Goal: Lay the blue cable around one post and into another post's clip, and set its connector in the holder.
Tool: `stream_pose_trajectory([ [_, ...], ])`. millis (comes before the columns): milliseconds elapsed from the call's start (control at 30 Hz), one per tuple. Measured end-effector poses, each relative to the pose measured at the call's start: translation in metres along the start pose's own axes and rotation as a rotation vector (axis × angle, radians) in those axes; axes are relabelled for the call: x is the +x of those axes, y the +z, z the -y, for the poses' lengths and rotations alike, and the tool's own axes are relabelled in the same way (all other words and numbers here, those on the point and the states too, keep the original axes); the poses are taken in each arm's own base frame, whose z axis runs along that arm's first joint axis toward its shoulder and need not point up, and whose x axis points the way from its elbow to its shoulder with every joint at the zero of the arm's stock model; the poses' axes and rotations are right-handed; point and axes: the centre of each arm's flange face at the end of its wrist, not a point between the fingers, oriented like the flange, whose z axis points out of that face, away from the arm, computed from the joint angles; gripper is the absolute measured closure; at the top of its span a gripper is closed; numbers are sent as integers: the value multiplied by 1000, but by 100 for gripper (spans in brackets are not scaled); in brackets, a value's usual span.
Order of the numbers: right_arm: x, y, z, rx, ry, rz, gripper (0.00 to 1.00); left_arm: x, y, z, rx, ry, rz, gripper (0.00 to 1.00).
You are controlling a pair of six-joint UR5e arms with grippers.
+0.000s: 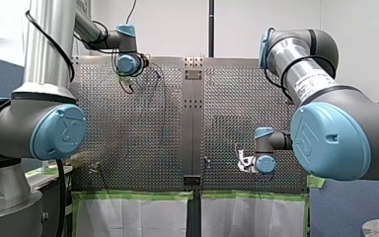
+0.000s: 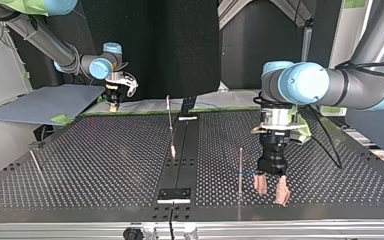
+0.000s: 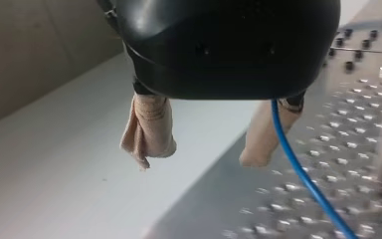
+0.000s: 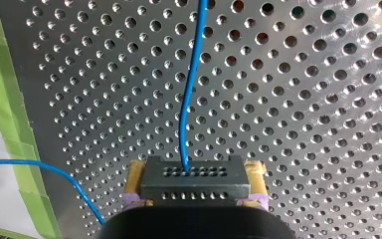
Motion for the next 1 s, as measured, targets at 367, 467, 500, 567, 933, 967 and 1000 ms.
stream_pose_trajectory([
  [367,0,0,-1,-1,0,1,100,45,-11,-16,-57,39,-75,5],
  [467,0,0,-2,-3,1,1,100,48,-14,-20,-69,32,-72,5],
  [500,0,1,-2,-3,1,1,100,49,-15,-21,-72,31,-73,5],
  [567,0,1,-3,-4,1,3,100,51,-17,-23,-79,31,-74,5],
  [933,-2,1,-8,-13,16,15,100,63,-28,-33,-82,29,-61,5],
  [967,-2,1,-10,-16,20,15,100,64,-29,-34,-84,30,-62,5],
  [1000,-2,2,-11,-18,25,16,100,65,-29,-35,-85,32,-63,5],
])
